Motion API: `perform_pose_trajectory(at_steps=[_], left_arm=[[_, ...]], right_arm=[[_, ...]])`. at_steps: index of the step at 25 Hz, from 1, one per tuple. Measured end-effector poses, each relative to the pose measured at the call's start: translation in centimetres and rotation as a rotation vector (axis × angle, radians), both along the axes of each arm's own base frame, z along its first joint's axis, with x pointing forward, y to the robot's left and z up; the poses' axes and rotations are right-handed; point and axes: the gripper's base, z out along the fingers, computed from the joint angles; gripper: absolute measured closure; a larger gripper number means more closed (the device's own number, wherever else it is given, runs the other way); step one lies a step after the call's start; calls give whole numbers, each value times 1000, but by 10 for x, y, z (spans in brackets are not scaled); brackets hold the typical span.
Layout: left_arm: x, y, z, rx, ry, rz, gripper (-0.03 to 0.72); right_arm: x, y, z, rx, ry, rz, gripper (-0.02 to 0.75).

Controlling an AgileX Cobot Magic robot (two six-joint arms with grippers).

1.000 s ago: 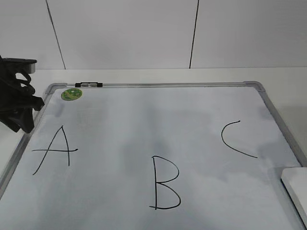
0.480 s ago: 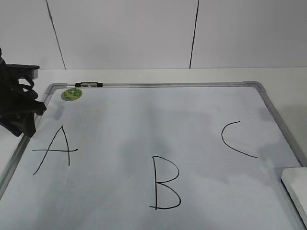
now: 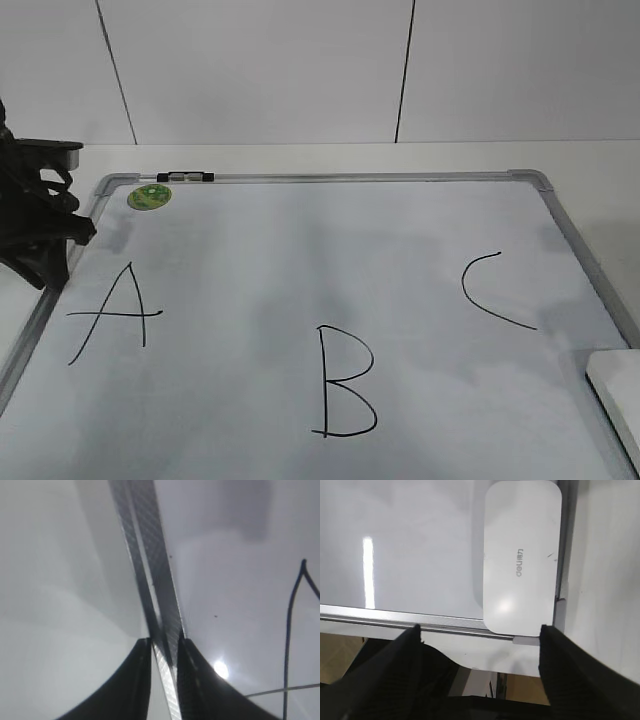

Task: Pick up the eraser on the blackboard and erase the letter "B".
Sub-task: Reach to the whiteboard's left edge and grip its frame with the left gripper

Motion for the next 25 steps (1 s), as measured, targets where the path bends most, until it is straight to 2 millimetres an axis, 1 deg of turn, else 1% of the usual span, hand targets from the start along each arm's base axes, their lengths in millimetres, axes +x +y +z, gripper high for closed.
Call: perform_pose_trajectory(at_steps=[6,25], left_arm=[[0,0,0,2,0,-1,571],[0,0,0,3,-4,-2,576]], right_arm=[[0,0,0,0,0,0,155],[-1,0,0,0,7,1,155]])
